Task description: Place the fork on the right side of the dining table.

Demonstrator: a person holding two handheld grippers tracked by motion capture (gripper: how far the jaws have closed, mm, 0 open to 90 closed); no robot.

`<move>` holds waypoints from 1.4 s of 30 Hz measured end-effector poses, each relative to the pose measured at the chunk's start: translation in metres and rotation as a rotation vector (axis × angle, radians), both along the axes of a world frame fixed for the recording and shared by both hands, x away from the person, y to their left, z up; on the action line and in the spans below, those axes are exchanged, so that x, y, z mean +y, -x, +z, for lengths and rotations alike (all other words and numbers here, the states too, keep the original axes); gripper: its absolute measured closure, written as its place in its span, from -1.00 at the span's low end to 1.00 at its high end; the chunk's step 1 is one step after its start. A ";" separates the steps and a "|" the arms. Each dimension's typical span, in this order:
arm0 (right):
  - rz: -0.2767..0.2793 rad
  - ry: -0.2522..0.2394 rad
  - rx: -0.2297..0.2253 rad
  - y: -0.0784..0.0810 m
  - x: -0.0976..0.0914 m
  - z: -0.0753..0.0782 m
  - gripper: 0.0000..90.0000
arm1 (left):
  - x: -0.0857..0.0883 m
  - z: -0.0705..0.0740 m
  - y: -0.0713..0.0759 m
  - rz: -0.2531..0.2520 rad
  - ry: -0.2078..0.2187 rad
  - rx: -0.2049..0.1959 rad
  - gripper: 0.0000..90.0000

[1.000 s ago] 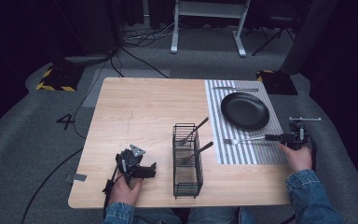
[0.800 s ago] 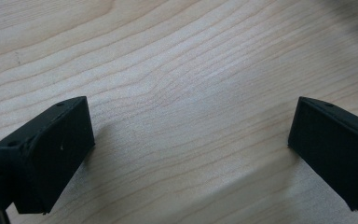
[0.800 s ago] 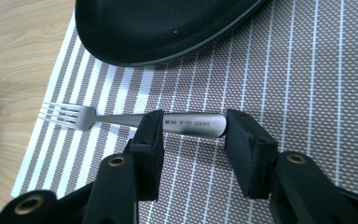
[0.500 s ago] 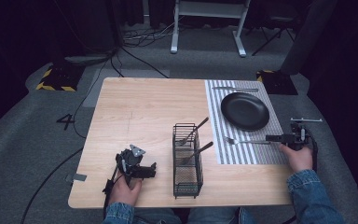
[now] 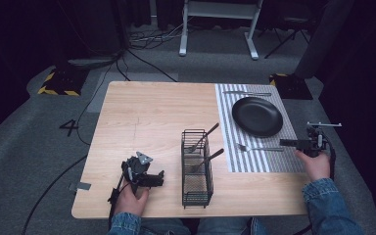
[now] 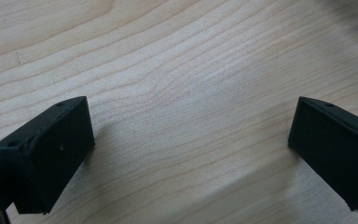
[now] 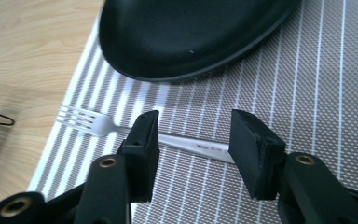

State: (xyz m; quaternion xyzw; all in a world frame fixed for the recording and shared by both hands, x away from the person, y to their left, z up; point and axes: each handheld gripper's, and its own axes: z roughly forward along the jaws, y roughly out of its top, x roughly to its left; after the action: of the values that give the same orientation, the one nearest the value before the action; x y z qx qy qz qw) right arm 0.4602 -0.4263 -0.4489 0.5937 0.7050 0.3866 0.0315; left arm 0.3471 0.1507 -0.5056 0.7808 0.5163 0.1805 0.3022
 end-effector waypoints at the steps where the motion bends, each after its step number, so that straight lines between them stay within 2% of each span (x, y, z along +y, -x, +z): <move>1: 0.004 0.006 -0.005 0.001 0.001 0.002 0.14 | 0.000 0.000 0.000 0.000 0.000 0.000 -1.00; 5: 0.032 0.030 -0.042 0.007 0.008 0.014 0.07 | 0.000 0.000 0.000 0.000 0.000 0.000 -1.00; 6: 0.046 0.039 -0.066 0.010 0.012 0.021 0.02 | 0.000 0.000 0.000 0.000 0.000 0.000 -1.00; 7: 0.046 0.039 -0.066 0.010 0.012 0.021 0.02 | 0.000 0.000 0.000 0.000 0.000 0.000 -1.00; 14: 0.136 0.067 -0.153 0.027 0.033 0.046 -0.19 | 0.000 0.000 0.000 0.000 0.000 0.000 -1.00; 22: 0.199 0.074 -0.206 0.043 0.051 0.066 -0.27 | 0.000 0.000 0.000 0.000 0.000 0.000 -1.00; 23: 0.222 0.073 -0.215 0.048 0.056 0.069 -0.29 | 0.000 0.000 0.000 0.000 0.000 0.000 -1.00; 36: 0.319 0.056 -0.226 0.077 0.081 0.078 -0.27 | 0.000 0.000 0.000 0.000 0.000 0.000 -1.00; 42: 0.333 -0.008 -0.245 0.093 0.089 0.065 -0.27 | 0.000 0.000 0.000 0.000 0.000 0.000 -1.00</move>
State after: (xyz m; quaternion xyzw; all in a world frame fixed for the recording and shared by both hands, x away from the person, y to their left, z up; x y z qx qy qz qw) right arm 0.3676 -0.3374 -0.3841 0.4177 0.7827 0.4586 0.0504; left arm 0.3471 0.1508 -0.5056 0.7809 0.5162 0.1803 0.3022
